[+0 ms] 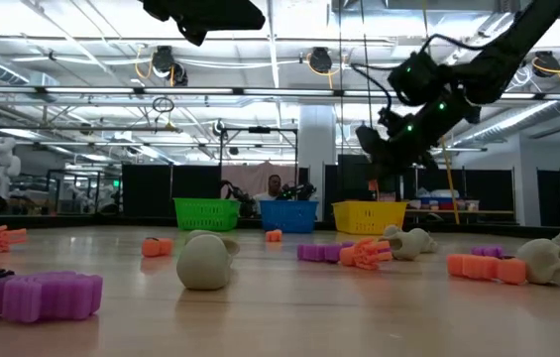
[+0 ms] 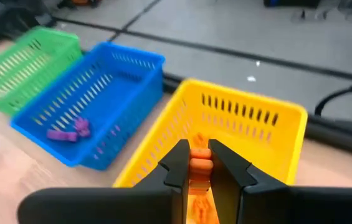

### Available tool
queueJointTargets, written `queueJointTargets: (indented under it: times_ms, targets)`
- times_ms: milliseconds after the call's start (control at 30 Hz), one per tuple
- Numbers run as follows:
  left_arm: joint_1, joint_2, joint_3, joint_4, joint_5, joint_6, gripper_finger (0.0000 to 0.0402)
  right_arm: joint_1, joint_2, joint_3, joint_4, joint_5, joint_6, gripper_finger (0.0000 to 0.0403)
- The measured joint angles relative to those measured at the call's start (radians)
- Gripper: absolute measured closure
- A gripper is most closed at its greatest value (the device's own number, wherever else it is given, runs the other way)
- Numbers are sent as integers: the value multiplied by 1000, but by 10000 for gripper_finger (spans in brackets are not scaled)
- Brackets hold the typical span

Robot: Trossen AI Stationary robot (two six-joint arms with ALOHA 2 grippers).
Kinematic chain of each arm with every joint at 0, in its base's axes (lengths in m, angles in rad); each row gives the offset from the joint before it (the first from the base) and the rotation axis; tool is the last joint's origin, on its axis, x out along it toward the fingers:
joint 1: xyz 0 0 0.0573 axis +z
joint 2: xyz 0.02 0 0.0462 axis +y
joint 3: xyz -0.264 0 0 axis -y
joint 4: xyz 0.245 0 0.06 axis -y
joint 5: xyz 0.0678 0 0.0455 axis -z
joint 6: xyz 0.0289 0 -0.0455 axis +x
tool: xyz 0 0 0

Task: Sort Halloween decoration
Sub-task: Put the orange skeleton toy into the yellow bin, then put the gray skull toy into the green bin

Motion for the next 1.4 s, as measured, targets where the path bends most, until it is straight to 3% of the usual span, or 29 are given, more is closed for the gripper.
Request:
queueJointTargets:
  times_ms: [233,500,867,1167,1400]
  targets:
    - [0,0,0,-4,0,0,350,-30,89,0,2,-24,25,369]
    - [0,0,0,-4,0,-1,350,-32,103,0,-2,-25,36,362]
    - [0,0,0,-4,0,-2,350,-32,87,0,6,-23,26,269]
    - [0,0,0,-4,-1,-2,350,17,-133,0,-72,-199,-51,241]
    - [0,0,0,-26,-7,-29,350,208,-346,0,-229,-199,-83,242]
